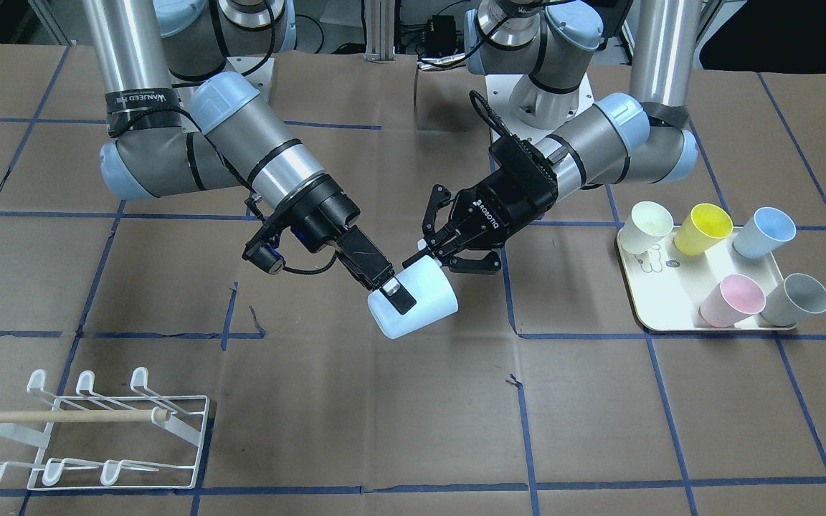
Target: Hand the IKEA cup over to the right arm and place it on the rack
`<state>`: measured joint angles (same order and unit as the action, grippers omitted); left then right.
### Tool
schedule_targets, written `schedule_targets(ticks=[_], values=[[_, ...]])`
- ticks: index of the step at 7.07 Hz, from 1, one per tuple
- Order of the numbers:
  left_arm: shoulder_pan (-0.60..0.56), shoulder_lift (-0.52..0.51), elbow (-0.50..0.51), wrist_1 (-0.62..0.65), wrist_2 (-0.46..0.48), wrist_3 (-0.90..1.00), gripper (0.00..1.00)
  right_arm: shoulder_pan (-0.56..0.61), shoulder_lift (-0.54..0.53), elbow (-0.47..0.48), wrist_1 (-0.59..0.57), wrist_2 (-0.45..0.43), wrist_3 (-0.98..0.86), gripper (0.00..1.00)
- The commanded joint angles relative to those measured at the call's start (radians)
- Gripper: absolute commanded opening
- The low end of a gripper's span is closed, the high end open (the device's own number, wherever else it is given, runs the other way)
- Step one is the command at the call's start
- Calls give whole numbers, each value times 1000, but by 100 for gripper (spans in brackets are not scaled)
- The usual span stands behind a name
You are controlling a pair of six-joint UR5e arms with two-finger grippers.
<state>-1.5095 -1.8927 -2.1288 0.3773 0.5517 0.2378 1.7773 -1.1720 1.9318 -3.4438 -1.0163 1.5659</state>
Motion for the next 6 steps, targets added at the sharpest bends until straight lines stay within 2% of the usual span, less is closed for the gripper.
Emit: schedule_targets(ticks=[1, 4, 5, 6], values=[[0, 0, 1, 0, 1, 0, 6, 2, 5, -2, 0, 4, -1, 83], [0, 0, 3, 0, 4, 0, 6, 1, 3, -2, -1, 16, -3, 61], [0, 0, 4, 0, 5, -2, 7, 1, 0, -2, 0, 15, -3, 58], [0, 0, 6, 0, 5, -2, 11, 2, 0, -2, -1, 16, -3, 58]])
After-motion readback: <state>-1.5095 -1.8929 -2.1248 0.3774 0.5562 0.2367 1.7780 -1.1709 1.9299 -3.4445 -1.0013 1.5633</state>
